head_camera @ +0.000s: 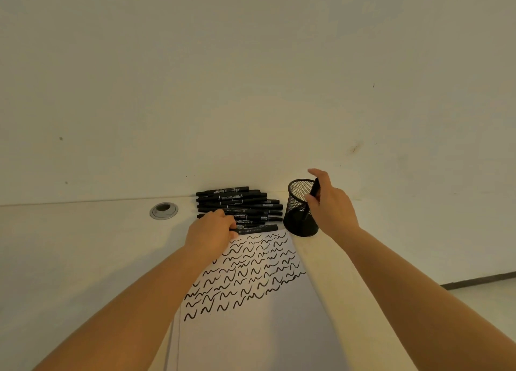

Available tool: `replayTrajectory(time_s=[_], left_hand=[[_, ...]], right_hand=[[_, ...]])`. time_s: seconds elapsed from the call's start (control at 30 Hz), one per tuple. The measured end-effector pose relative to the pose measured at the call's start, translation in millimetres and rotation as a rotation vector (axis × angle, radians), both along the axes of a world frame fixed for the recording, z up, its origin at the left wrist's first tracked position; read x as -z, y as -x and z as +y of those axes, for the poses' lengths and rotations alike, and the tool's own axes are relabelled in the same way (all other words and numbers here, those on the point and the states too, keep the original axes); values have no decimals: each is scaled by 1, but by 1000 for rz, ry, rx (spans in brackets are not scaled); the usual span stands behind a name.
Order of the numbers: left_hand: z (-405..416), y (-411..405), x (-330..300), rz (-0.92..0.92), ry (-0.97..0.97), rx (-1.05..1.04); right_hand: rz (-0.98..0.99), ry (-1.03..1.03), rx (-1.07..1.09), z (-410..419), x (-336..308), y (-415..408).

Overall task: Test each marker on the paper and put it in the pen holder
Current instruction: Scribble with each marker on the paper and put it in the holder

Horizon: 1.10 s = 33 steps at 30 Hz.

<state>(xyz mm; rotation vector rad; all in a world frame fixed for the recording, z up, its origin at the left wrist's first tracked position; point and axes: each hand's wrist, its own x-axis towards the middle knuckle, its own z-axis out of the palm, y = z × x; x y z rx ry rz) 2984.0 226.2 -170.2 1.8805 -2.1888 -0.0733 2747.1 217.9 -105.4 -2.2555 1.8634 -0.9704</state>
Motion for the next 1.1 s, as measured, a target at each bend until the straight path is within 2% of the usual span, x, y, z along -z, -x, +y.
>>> replayTrajectory(time_s=[0.2,0.3,0.4,0.5,0.57,0.67,0.73,0.8,0.93,1.03,1.1], left_hand=[[-1,1,9,-47,44,20],[-1,-3,5,-49,120,14],[7,-2,-5,38,182,-11],[31,7,-14,211,140,-59],[48,15,-19,350,93,-38],[76,31,-27,701,-12,64],[94,40,-30,850,-50,117],[109,44,-29,841,-69,157],[126,41,-24,727,-69,148],[131,36,-24,478,116,87],[131,34,-25,306,270,125]], right_hand=[[-6,8,7,2,1,1],[-33,117,1,7,-3,1],[-44,329,52,20,-7,1],[-179,466,92,47,4,-4],[-314,357,47,66,13,-14],[-563,-32,-102,85,23,-32],[-670,-168,-192,94,27,-40],[-753,-216,-207,101,28,-46],[-949,-290,-102,112,32,-51],[-1136,-347,-53,120,35,-55],[-1277,-447,-49,124,37,-58]])
